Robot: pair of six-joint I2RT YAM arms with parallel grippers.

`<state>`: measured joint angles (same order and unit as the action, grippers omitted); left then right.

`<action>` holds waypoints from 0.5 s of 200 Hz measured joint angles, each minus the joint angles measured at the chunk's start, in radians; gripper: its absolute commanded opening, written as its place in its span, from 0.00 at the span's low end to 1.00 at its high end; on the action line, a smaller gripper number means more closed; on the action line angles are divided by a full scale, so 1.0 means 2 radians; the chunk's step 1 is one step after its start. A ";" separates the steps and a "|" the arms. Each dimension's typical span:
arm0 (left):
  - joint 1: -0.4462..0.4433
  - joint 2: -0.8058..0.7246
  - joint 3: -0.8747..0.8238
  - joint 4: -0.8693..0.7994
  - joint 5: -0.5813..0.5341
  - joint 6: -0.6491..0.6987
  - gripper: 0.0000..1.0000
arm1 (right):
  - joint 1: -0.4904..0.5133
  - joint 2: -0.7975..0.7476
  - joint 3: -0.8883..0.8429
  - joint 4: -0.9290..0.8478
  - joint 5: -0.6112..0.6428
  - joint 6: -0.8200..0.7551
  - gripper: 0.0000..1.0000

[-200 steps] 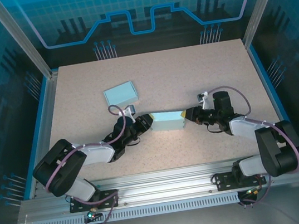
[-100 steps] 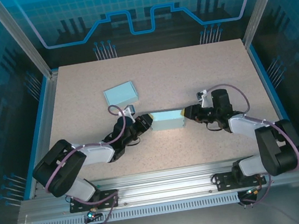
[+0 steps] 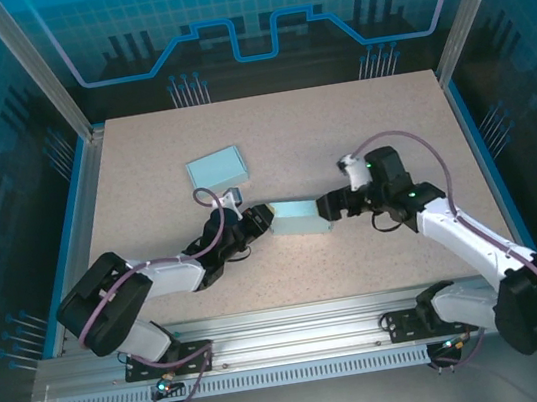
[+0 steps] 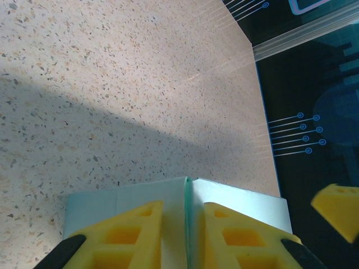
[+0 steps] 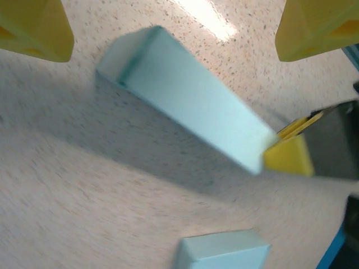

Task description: Fold the paper box

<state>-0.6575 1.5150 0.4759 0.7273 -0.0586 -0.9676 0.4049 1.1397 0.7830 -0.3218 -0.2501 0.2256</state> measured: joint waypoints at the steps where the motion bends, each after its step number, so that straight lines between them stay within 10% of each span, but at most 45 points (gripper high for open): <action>1: 0.000 0.000 0.000 0.000 0.000 0.000 0.22 | 0.006 0.000 0.003 -0.003 0.004 -0.007 1.00; 33: 0.000 -0.003 0.000 -0.005 -0.002 0.003 0.22 | 0.090 0.014 0.052 -0.042 0.062 -0.121 1.00; 100: 0.000 0.001 0.004 -0.006 -0.002 0.004 0.22 | 0.107 0.136 0.174 -0.116 0.121 -0.281 0.93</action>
<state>-0.6575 1.5169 0.4843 0.7151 -0.0628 -0.9588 0.6189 1.4120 1.1309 -0.5541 -0.0078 -0.3359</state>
